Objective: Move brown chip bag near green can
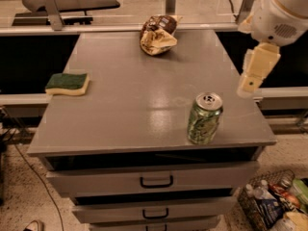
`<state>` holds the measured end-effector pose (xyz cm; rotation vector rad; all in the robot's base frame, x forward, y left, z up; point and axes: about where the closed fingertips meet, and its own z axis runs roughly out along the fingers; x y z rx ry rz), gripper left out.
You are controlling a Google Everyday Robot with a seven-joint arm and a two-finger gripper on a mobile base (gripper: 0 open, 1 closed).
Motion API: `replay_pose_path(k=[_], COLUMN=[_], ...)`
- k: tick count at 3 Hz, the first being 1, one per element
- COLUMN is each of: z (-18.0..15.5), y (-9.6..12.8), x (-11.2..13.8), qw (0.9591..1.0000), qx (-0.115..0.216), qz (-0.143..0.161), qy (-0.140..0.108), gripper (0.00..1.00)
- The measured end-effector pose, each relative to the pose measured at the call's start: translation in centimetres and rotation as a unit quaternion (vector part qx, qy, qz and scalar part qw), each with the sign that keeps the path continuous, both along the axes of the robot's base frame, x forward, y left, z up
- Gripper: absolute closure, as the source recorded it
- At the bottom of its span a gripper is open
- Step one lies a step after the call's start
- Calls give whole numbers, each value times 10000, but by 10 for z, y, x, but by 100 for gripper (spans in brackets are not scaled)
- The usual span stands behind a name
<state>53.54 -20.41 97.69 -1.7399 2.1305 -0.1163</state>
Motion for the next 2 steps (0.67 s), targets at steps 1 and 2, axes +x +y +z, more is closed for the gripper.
replay_pose_path(k=[1, 2], z=[9, 10], y=[9, 25], x=[51, 91], qw=[9992, 9971], qx=[39, 264], qz=[225, 229], qy=[-327, -679], gripper=[0, 0])
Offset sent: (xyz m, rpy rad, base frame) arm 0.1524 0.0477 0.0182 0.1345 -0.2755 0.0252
